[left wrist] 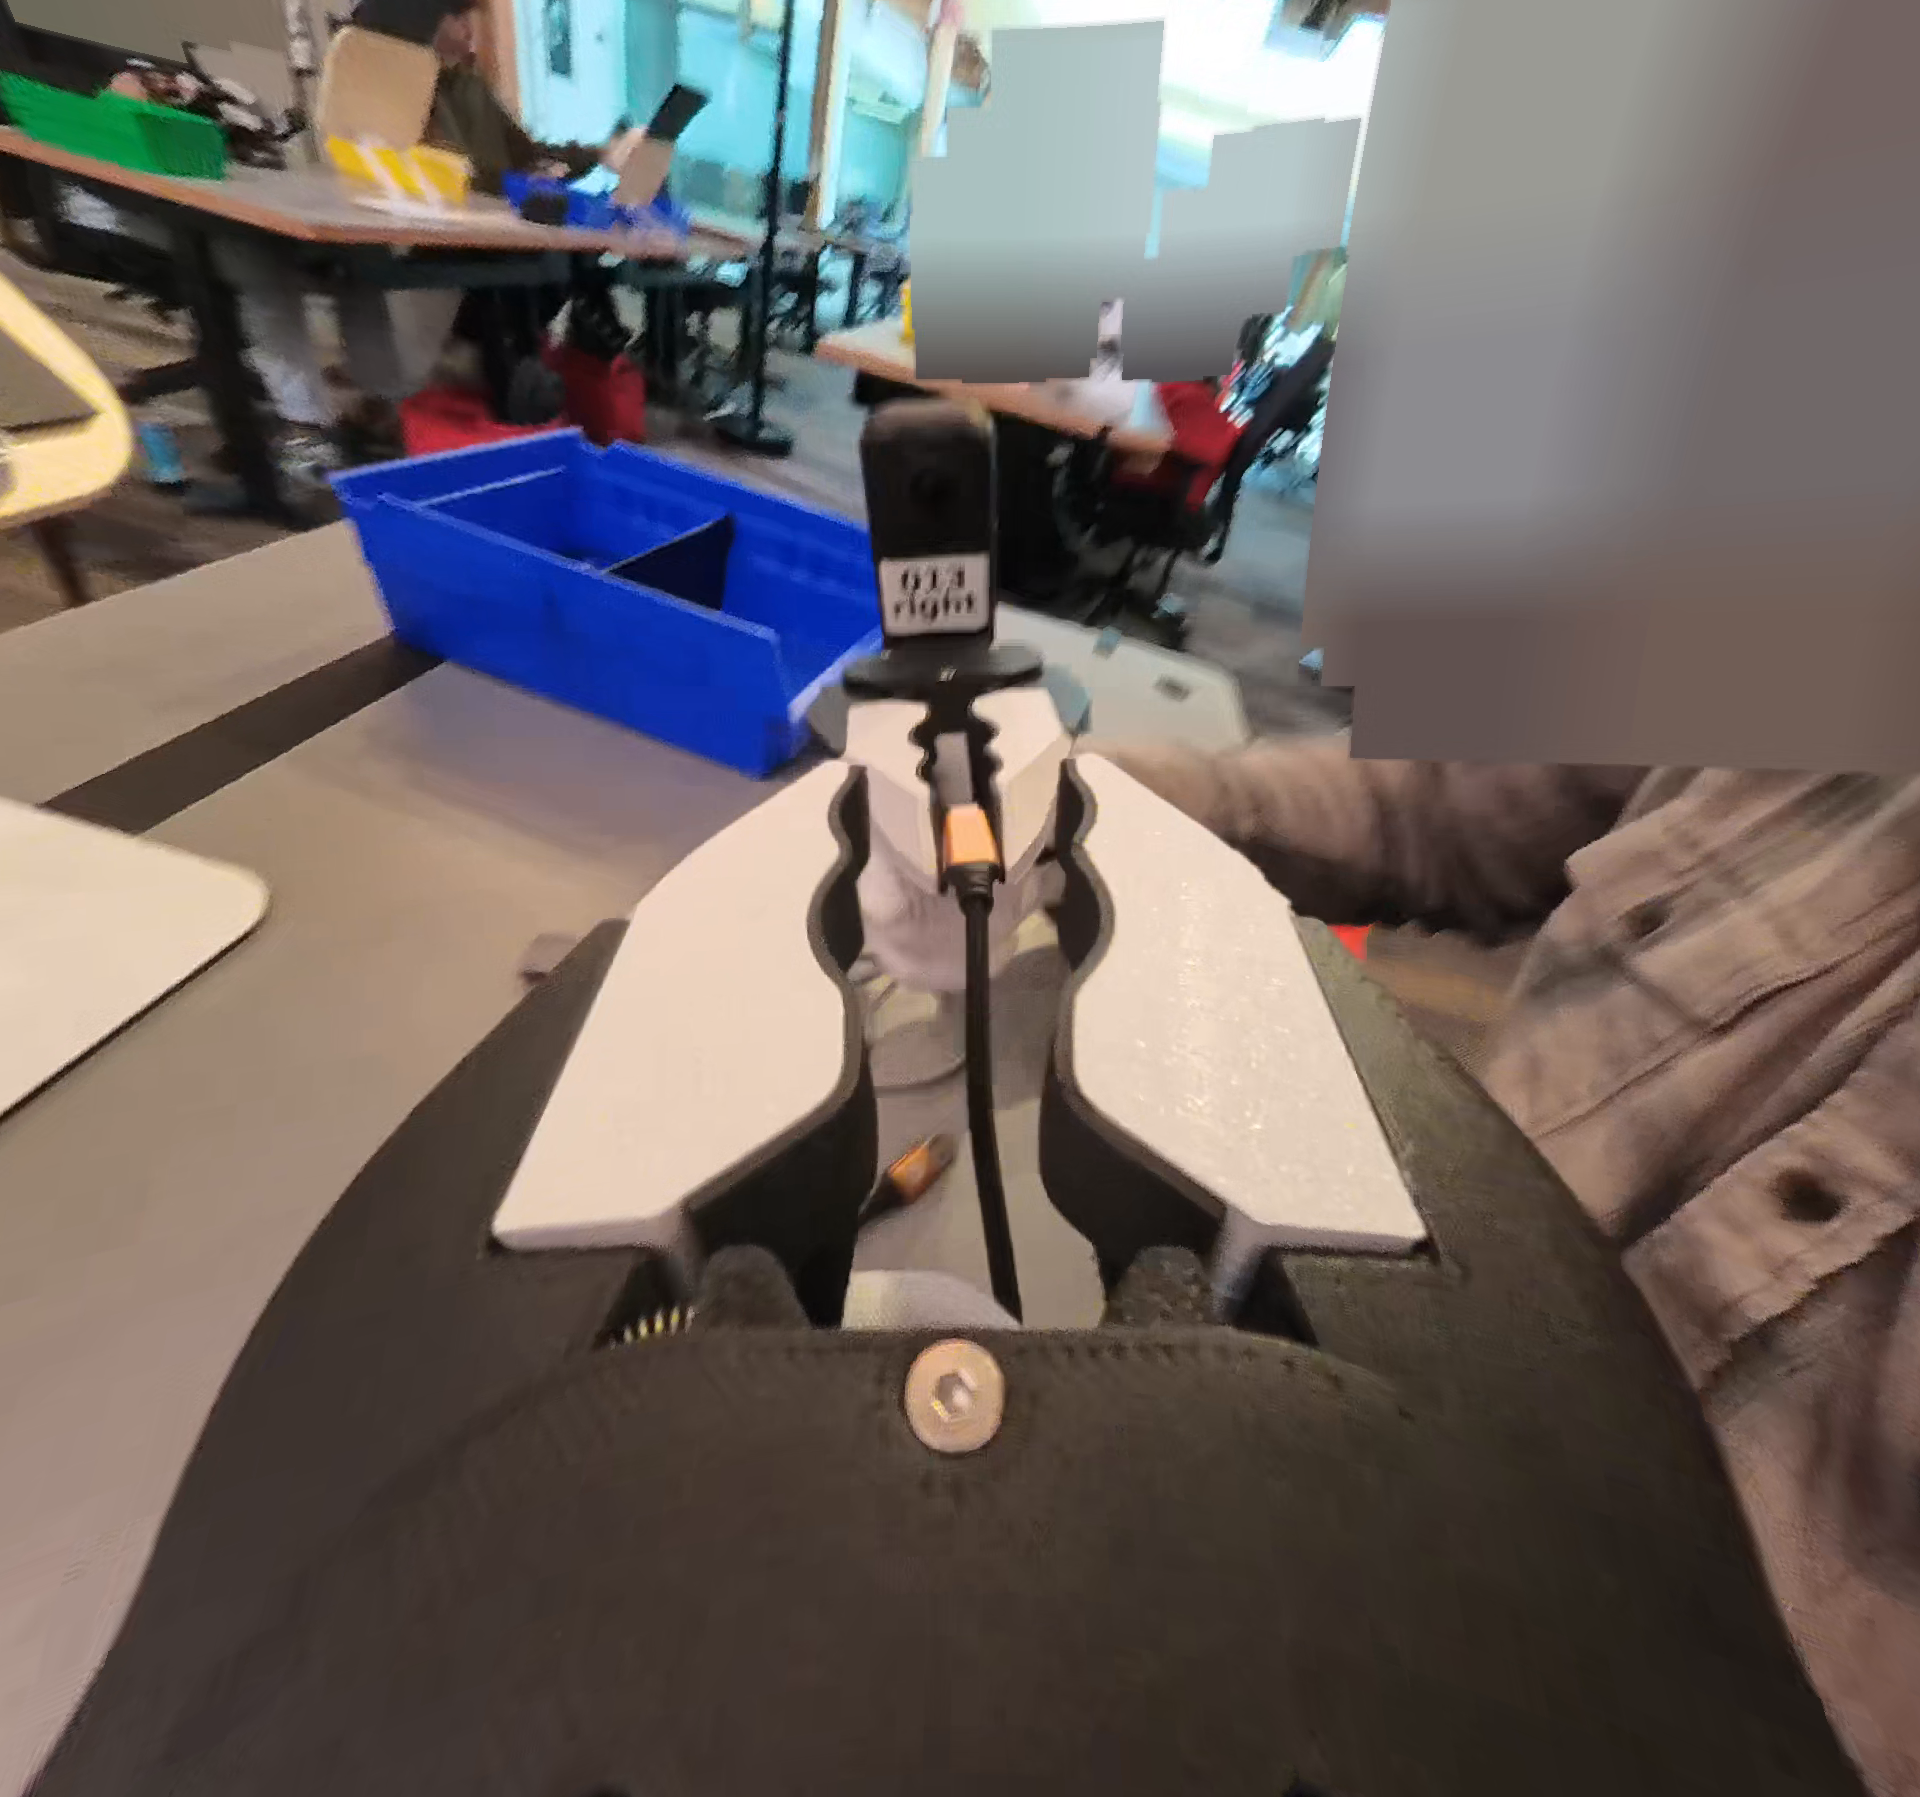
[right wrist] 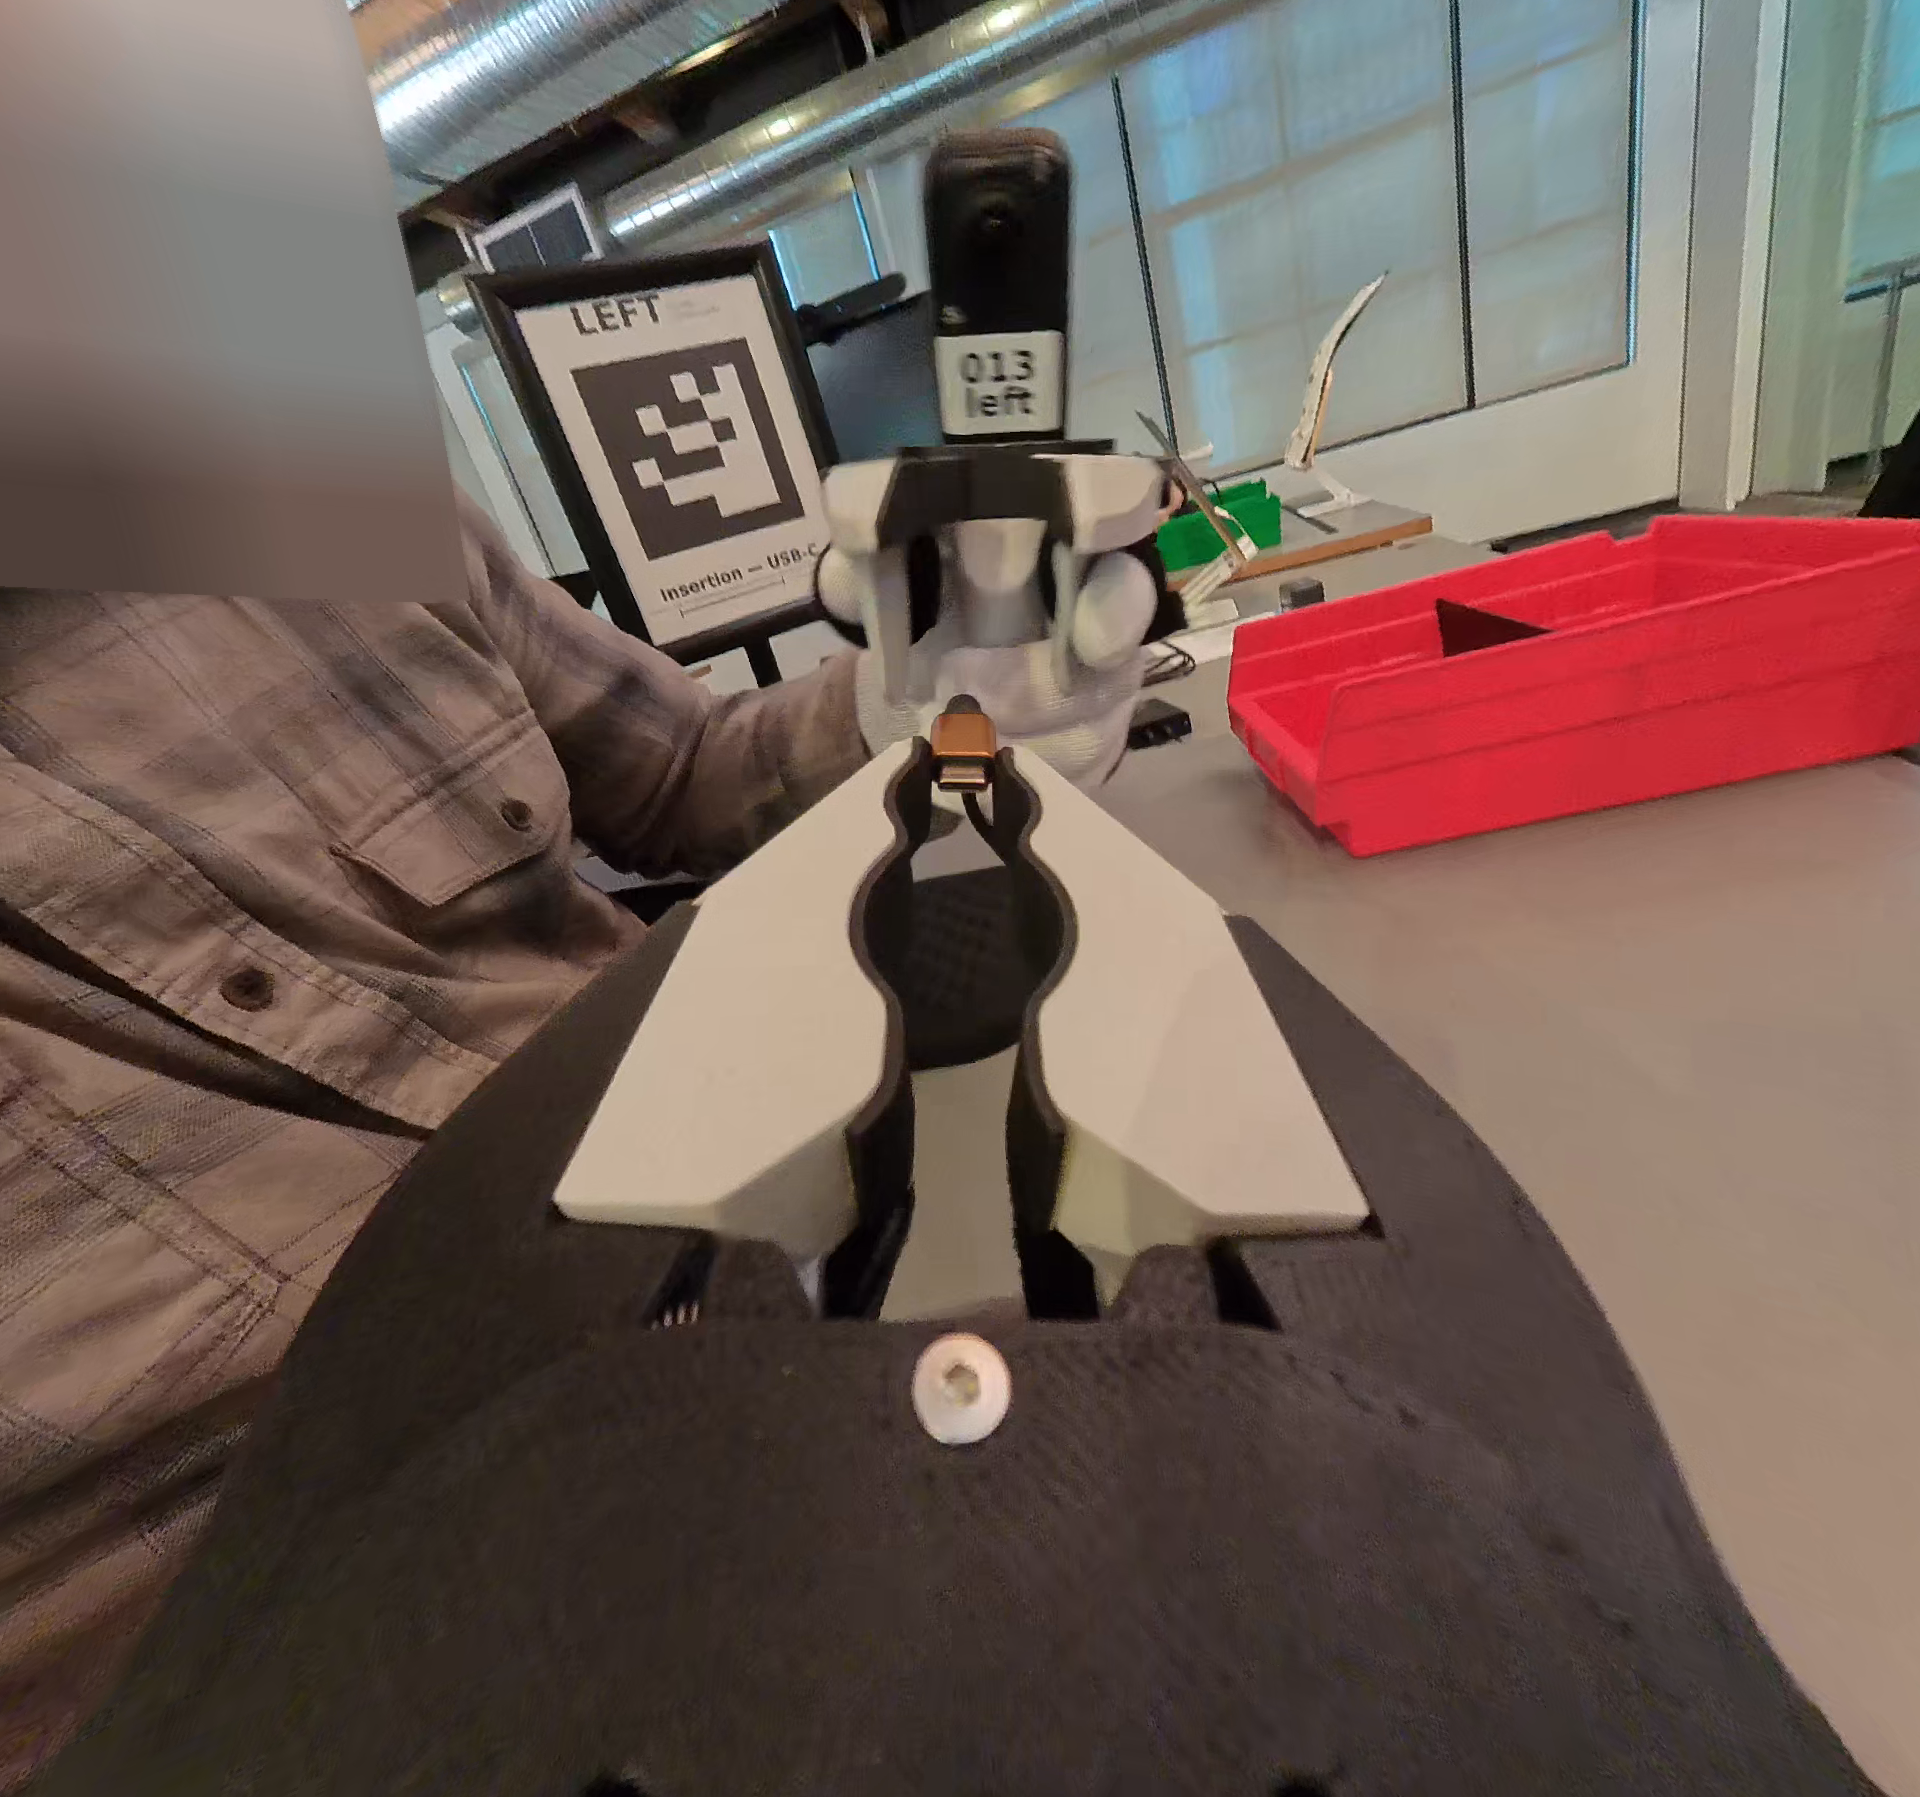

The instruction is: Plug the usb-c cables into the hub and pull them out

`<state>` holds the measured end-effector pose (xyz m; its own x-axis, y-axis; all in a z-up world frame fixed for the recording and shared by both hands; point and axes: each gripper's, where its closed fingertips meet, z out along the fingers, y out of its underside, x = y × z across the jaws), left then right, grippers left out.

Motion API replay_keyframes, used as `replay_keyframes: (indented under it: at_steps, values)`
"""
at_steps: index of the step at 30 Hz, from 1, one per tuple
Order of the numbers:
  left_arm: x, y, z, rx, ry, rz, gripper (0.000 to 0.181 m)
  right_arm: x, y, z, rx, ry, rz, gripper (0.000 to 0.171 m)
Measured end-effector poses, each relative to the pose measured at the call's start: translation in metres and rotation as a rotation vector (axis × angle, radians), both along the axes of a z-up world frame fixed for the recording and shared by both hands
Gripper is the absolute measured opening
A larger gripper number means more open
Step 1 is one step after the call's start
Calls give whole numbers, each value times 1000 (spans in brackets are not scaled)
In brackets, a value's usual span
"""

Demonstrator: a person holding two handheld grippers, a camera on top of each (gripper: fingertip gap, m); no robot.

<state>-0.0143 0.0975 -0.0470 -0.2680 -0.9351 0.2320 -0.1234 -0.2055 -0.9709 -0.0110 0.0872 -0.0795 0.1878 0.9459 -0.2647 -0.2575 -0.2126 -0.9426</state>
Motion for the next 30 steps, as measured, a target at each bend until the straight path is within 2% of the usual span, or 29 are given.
replay_keyframes:
  at_steps: [4, 7, 9, 12, 18, 23, 26, 30]
  values:
    - [-3, 35, 31, -97, -128, -12, 34, 2, -9, 11, 45, 41, 32, 10]
    - [7, 46, 18, -93, -70, -83, 37, 2, -16, 20, 85, 70, 59, 10]
    - [16, 39, 4, -83, -37, -133, 41, 3, -15, 23, 94, 81, 49, 10]
    - [19, 11, -10, -24, -24, -220, 49, 9, -8, 20, 86, 77, 3, 10]
    - [14, -3, -19, -11, -38, -220, 65, 19, 3, 12, 67, 63, -60, 9]
    - [25, -7, -20, 115, -34, -122, 57, 17, 8, 9, 73, 33, -94, 9]
    - [35, -4, -22, 188, -33, -34, 41, 18, 10, 11, 80, 47, -110, 9]
    - [38, -4, -17, 111, -71, -9, 24, 20, 11, 13, 101, 53, -143, 10]
